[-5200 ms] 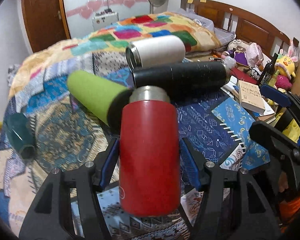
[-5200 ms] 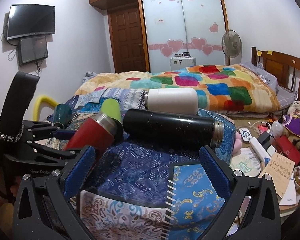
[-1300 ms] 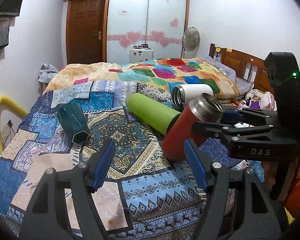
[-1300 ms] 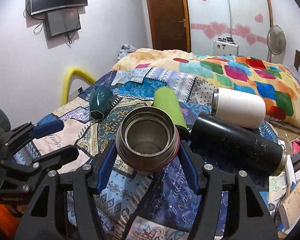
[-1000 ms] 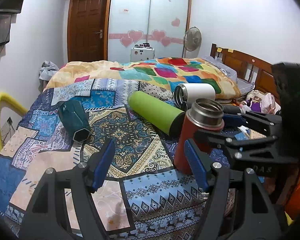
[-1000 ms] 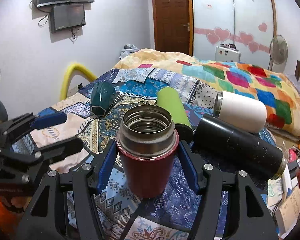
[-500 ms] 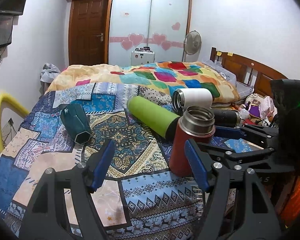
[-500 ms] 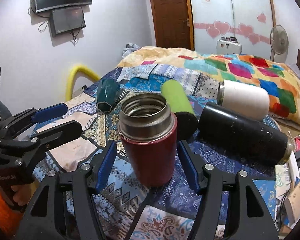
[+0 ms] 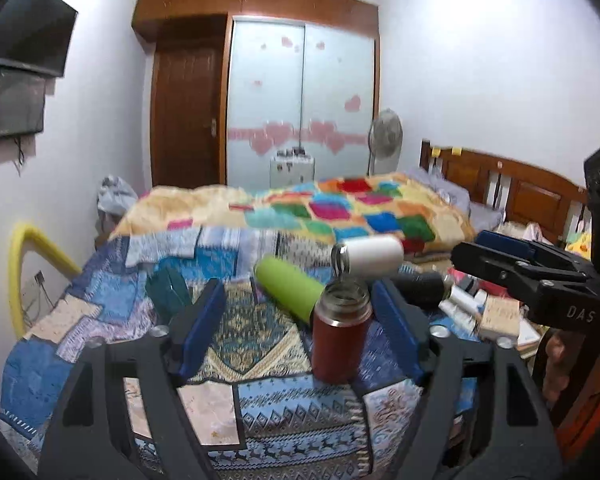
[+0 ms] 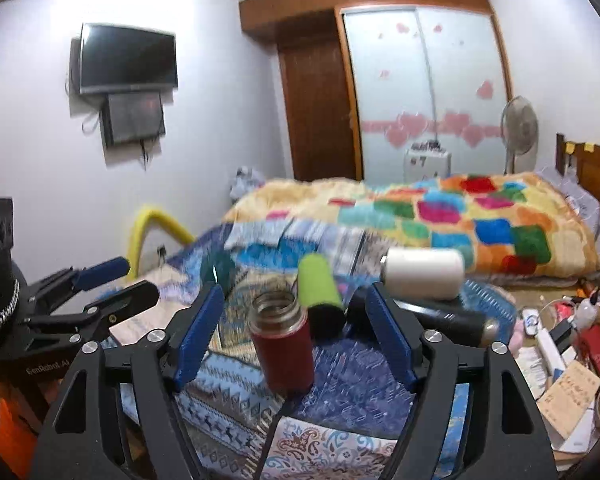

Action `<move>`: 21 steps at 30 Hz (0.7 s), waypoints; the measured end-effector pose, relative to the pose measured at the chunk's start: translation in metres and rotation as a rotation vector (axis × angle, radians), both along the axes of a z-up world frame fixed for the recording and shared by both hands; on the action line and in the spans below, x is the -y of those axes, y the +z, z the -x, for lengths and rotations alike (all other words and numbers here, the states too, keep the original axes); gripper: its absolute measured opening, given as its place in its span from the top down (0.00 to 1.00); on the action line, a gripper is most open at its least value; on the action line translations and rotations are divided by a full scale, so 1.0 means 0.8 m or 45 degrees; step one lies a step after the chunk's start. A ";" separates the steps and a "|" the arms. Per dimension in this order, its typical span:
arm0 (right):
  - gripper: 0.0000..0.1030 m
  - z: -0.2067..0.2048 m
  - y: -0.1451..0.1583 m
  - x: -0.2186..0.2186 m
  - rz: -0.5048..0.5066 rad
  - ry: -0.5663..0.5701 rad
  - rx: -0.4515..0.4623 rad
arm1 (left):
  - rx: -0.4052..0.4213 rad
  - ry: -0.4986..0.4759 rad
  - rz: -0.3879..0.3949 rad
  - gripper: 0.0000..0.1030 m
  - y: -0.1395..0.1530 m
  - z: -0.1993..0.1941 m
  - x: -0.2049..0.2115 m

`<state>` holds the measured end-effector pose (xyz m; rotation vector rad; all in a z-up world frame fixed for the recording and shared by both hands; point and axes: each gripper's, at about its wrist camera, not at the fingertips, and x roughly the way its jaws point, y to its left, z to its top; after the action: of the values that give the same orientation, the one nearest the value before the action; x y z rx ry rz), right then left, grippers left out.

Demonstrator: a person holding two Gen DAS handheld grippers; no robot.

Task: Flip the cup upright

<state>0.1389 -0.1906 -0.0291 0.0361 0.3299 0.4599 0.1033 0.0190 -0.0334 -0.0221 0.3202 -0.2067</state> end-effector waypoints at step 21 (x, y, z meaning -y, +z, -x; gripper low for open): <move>0.00 0.083 0.026 0.018 -0.081 -0.140 0.238 | 0.266 0.097 0.041 0.00 0.055 0.110 0.017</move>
<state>0.0726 -0.2049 -0.0084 0.0723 0.1289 0.3612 0.0150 0.0051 0.0108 -0.0444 0.1073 -0.1370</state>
